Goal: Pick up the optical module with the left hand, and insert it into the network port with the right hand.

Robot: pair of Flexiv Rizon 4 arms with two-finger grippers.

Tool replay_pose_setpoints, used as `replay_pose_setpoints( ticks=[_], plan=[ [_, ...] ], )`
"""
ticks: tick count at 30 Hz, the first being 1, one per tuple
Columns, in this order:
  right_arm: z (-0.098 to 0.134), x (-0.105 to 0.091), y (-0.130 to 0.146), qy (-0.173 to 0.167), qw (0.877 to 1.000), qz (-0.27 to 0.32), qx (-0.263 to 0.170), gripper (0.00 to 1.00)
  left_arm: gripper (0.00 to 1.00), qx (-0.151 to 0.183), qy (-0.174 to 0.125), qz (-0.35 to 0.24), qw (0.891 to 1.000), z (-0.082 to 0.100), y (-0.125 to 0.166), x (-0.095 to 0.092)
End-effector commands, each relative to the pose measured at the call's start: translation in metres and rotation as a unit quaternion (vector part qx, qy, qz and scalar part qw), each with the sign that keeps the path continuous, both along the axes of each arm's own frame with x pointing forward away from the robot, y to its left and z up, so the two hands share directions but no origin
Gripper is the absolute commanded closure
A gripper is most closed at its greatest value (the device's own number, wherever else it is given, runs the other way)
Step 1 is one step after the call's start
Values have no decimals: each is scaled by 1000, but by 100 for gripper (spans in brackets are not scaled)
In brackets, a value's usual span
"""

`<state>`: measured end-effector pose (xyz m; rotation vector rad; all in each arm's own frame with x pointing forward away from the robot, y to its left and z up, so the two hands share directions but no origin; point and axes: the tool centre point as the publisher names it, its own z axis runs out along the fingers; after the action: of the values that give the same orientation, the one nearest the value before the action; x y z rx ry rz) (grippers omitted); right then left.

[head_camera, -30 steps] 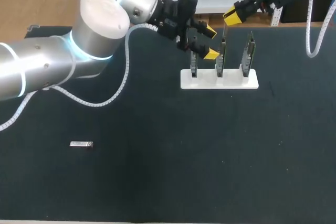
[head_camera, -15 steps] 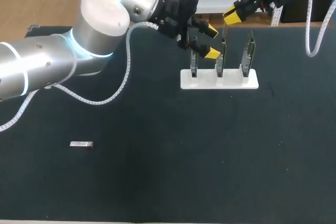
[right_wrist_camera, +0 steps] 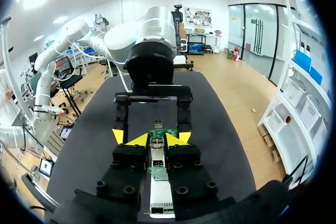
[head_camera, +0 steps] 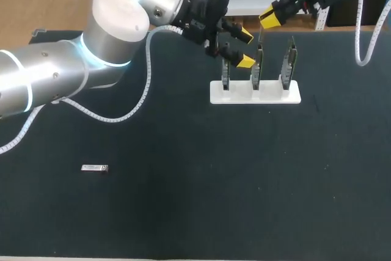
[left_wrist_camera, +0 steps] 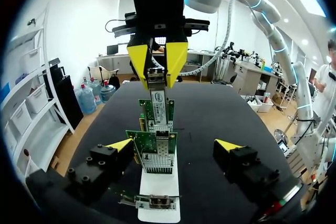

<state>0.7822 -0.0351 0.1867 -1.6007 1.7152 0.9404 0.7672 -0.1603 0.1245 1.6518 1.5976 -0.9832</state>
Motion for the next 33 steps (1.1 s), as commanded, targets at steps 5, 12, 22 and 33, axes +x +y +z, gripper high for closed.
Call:
replay_pose_setpoints(
  ticks=[5,12,22,33],
  plan=[
    [-1,-2,1,-2,1000,1,0,100,0,1,0,-1,1000,0,0,1],
    [-3,-3,0,-2,1000,1,-4,100,0,1,0,-1,1000,0,0,1],
    [-5,-3,0,-1,1000,4,-6,100,0,1,0,-1,1000,0,0,1],
    [-7,-3,0,1,1000,4,-7,100,0,1,0,-1,1000,0,0,1]
  ],
)
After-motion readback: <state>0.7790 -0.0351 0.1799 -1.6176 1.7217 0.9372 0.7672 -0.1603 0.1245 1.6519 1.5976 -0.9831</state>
